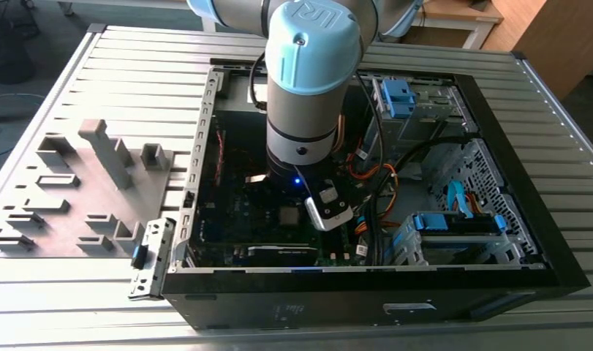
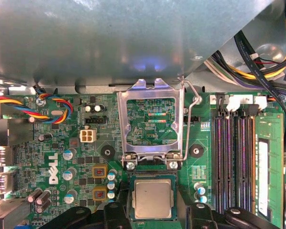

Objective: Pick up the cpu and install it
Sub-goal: 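Place the cpu into insertion slot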

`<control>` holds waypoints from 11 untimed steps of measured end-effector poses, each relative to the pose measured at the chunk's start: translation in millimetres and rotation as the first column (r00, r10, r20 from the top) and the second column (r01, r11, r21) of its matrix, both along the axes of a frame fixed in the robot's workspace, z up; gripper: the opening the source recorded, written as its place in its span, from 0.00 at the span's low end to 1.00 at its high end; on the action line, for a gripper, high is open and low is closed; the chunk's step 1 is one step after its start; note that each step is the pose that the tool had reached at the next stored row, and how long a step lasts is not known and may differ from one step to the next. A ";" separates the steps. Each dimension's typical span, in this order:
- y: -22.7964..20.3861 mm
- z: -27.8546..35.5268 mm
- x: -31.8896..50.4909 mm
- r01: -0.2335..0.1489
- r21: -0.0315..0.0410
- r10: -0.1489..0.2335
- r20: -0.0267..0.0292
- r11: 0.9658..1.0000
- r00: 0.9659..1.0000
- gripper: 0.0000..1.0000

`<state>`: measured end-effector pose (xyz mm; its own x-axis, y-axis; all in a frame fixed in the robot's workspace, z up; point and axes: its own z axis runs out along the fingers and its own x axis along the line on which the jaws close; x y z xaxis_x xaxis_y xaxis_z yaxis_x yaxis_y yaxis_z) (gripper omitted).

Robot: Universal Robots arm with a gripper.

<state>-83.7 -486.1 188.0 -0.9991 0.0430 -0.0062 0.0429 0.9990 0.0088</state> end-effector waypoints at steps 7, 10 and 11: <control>0.0 -0.1 0.1 0.000 0.001 0.000 0.000 1.000 1.000 0.55; 0.0 0.0 0.0 0.000 0.001 0.000 0.000 1.000 1.000 0.55; 0.0 0.3 0.0 0.000 0.001 0.000 0.000 1.000 1.000 0.55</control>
<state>-83.7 -486.1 188.3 -0.9991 0.0430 -0.0062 0.0429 0.9990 0.0094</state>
